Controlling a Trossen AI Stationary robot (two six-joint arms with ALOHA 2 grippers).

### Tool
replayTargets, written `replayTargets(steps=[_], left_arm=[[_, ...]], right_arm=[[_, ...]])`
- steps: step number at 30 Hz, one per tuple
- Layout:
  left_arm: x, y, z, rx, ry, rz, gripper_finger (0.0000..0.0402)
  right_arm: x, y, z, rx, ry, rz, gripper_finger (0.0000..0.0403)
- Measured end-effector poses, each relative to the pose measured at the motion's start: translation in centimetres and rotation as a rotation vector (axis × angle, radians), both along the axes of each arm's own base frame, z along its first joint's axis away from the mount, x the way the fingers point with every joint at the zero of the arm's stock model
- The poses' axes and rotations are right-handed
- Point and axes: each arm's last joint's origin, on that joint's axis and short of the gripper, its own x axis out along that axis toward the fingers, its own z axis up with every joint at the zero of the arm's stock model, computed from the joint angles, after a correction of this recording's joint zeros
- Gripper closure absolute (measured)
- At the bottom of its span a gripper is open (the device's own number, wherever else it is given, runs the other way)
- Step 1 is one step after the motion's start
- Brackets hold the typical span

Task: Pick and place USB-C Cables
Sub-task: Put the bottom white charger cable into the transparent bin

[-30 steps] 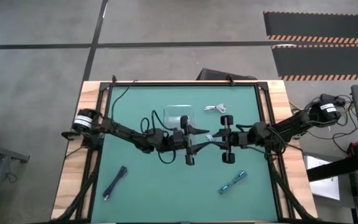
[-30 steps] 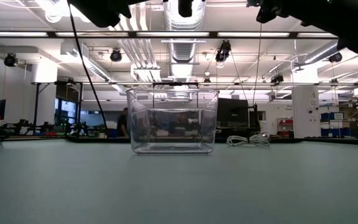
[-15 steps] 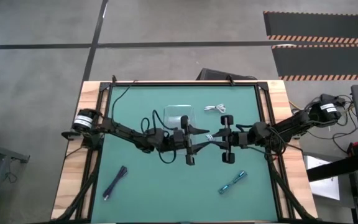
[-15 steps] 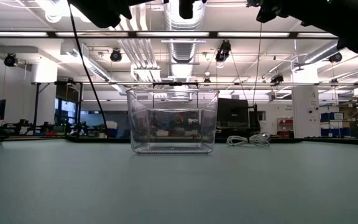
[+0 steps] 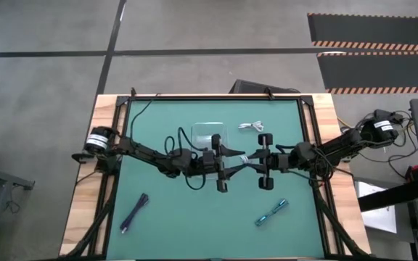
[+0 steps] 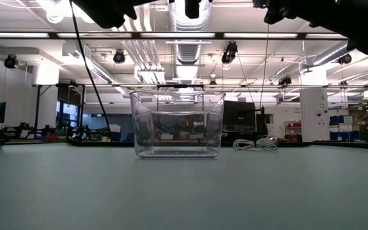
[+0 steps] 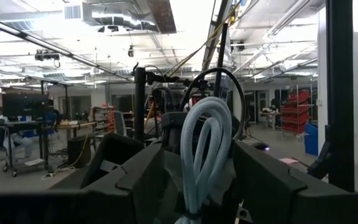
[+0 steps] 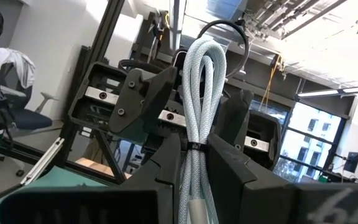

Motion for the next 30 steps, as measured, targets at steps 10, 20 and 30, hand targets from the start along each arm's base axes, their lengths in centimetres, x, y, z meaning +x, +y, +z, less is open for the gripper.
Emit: replayTargets(steps=[10, 20, 30], left_arm=[[2.3, -0.4, -1.5, 0.019, 0.001, 0.007, 0.0224], [2.1, -0.3, -1.4, 0.033, 0.003, 0.015, 0.0257], [1.5, -0.2, -1.3, 0.030, 0.017, 0.013, 0.0303]], right_arm=[[0.0, 0.0, -0.1, -0.001, 0.008, 0.002, 0.0355], [0.0, 0.0, -0.1, -0.001, 0.010, 0.002, 0.0355], [0.1, 0.0, -0.3, -0.018, 0.028, -0.004, 0.0356]])
